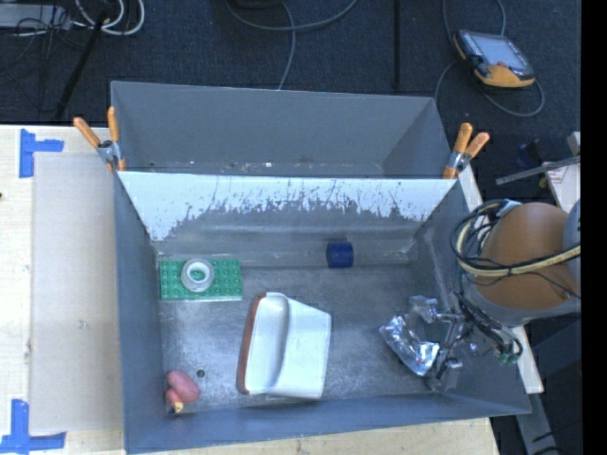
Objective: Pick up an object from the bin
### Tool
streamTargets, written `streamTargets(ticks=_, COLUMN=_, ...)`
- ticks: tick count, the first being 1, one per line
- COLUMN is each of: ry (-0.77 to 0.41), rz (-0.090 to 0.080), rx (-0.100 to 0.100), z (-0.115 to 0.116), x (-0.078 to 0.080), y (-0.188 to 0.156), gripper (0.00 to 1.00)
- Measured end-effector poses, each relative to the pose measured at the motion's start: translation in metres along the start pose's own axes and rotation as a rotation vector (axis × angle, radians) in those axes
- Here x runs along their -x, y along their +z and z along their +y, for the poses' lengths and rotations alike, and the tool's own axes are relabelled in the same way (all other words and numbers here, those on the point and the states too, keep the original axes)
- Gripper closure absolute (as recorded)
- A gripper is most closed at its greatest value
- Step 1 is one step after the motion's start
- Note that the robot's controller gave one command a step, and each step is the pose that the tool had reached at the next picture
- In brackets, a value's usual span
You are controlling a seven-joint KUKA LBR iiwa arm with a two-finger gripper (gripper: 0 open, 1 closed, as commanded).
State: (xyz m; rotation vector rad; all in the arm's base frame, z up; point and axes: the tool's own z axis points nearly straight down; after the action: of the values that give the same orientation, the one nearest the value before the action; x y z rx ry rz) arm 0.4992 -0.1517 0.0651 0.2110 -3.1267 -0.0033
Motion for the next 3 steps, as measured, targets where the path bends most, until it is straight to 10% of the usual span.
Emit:
streamTargets(ticks=2, ry=-0.323, rz=-0.008, rx=-0.004, z=0.027, x=-0.025, y=-0.055, gripper=0.00)
streamTargets(ticks=3, ry=-0.668, rz=-0.017, rx=-0.003, z=0.017, x=-0.021, y=-0.006, gripper=0.00)
